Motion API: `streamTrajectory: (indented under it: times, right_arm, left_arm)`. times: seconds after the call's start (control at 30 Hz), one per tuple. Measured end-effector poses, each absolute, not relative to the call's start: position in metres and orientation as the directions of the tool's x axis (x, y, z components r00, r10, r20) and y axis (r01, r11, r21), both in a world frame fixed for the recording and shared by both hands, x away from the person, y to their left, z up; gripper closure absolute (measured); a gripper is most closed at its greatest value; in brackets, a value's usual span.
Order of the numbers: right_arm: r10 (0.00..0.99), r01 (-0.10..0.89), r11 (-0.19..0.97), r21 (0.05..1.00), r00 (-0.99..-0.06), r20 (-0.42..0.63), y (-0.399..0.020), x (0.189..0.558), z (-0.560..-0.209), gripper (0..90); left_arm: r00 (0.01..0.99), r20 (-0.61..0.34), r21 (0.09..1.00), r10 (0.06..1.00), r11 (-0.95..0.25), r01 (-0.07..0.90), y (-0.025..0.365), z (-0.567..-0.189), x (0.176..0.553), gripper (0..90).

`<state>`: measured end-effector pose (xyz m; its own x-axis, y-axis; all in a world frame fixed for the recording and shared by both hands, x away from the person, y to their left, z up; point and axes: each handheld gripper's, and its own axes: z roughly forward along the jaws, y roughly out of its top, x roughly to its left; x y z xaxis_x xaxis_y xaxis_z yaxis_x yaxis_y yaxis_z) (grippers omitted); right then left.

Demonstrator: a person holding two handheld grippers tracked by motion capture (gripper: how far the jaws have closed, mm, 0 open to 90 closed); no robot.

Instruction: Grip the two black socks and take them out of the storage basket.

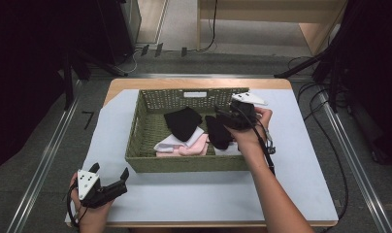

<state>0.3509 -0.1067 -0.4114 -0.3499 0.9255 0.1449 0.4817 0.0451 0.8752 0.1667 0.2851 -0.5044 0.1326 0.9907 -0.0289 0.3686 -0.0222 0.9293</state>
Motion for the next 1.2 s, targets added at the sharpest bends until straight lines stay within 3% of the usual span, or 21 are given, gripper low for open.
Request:
streamTrajectory:
  times: [0.1, 0.23, 0.27, 0.43, 0.67, 0.77, 0.8, 0.83, 0.9, 0.93, 0.97, 1.03, 1.1, 1.2]
  right_arm:
    - [0.925, 0.521, 0.079, 0.850, -0.356, 0.132, -0.098, 0.358, -0.420, 38.2]
    - [0.903, 0.629, 0.102, 0.770, -0.383, 0.193, -0.091, 0.368, -0.432, 37.3]
    - [0.903, 0.660, 0.155, 0.735, -0.396, 0.165, -0.088, 0.371, -0.440, 38.0]
    - [0.898, 0.688, 0.192, 0.700, -0.410, 0.157, -0.082, 0.372, -0.445, 38.2]
    - [0.927, 0.811, 0.103, 0.576, -0.288, 0.240, -0.083, 0.382, -0.457, 34.7]
    - [0.925, 0.821, 0.126, 0.557, -0.301, 0.233, -0.081, 0.382, -0.460, 35.6]
    - [0.929, 0.833, 0.154, 0.532, -0.306, 0.210, -0.078, 0.381, -0.462, 46.3]
    - [0.929, 0.833, 0.154, 0.532, -0.306, 0.210, -0.078, 0.381, -0.462, 46.3]
    - [0.932, 0.853, 0.215, 0.476, -0.325, 0.161, -0.077, 0.381, -0.465, 66.6]
    - [0.933, 0.860, 0.216, 0.463, -0.322, 0.163, -0.078, 0.381, -0.465, 71.5]
    - [0.933, 0.860, 0.216, 0.463, -0.322, 0.163, -0.078, 0.381, -0.465, 71.5]
    - [0.935, 0.863, 0.219, 0.456, -0.319, 0.155, -0.081, 0.382, -0.464, 82.0]
    - [0.915, 0.832, 0.294, 0.470, -0.387, 0.114, -0.084, 0.380, -0.462, 84.0]
    - [0.910, 0.799, 0.325, 0.506, -0.410, 0.062, -0.089, 0.378, -0.454, 84.5]
  left_arm:
    - [0.133, -0.026, 0.929, 0.991, -0.025, 0.370, 0.285, -0.504, 0.167, 0.4]
    - [0.133, -0.030, 0.929, 0.991, -0.022, 0.371, 0.285, -0.504, 0.167, 0.4]
    - [0.133, -0.030, 0.929, 0.991, -0.021, 0.370, 0.285, -0.504, 0.167, 0.4]
    - [0.134, -0.034, 0.930, 0.990, -0.018, 0.366, 0.285, -0.505, 0.167, 0.4]
    - [0.134, -0.034, 0.931, 0.990, -0.017, 0.363, 0.285, -0.505, 0.167, 0.4]
    - [0.136, -0.032, 0.931, 0.990, -0.020, 0.365, 0.285, -0.505, 0.167, 0.4]
    - [0.136, -0.033, 0.931, 0.990, -0.019, 0.365, 0.285, -0.505, 0.167, 0.4]
    - [0.135, -0.034, 0.931, 0.990, -0.018, 0.365, 0.285, -0.505, 0.167, 0.4]
    - [0.135, -0.034, 0.931, 0.990, -0.017, 0.364, 0.286, -0.505, 0.167, 0.4]
    - [0.136, -0.034, 0.931, 0.990, -0.018, 0.364, 0.286, -0.505, 0.166, 0.4]
    - [0.136, -0.034, 0.931, 0.990, -0.018, 0.364, 0.286, -0.505, 0.166, 0.4]
    - [0.135, -0.035, 0.931, 0.990, -0.017, 0.364, 0.286, -0.505, 0.167, 0.4]
    - [0.136, -0.034, 0.931, 0.990, -0.018, 0.364, 0.286, -0.505, 0.167, 0.4]
    - [0.135, -0.037, 0.931, 0.990, -0.015, 0.364, 0.286, -0.505, 0.167, 0.4]
